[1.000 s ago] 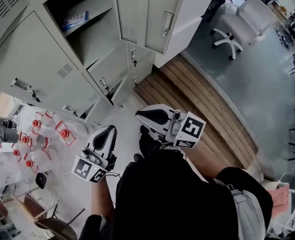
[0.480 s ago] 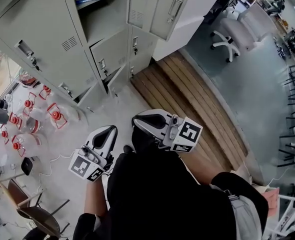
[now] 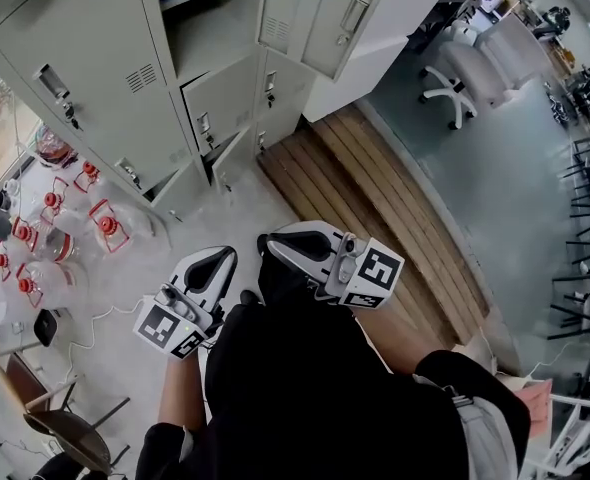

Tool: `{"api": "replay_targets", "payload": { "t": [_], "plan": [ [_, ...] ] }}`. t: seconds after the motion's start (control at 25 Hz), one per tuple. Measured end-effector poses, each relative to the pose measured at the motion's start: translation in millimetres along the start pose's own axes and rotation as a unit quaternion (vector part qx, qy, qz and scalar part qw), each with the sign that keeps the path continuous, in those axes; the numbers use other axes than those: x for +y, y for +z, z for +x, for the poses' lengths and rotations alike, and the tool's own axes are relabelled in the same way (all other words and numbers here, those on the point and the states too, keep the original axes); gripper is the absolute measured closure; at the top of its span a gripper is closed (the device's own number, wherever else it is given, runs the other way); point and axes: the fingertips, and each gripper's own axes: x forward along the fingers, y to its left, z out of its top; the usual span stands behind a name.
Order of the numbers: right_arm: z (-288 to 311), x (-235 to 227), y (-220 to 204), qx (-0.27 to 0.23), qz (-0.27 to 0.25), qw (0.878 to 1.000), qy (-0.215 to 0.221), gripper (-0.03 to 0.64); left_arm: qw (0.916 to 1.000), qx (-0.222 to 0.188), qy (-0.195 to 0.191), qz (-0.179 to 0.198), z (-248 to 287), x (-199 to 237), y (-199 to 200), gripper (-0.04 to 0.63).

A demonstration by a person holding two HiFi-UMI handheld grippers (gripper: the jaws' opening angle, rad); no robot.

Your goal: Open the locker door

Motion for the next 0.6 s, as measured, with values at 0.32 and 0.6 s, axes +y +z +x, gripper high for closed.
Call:
{"api": "replay_targets", "payload": {
  "t": [0.32, 0.6],
  "plan": [
    [9, 11, 20, -0.024, -0.027, 0.999, 0.028, 0.606, 0.997, 0.036, 0.01, 0.068, 10, 1, 6, 0.578],
    [12, 9, 17, -0.02, -0.016, 1.0, 0.017, 0.606, 0.9995, 0.016, 0.004, 0.027, -6, -2, 8, 0.578]
  ]
}}
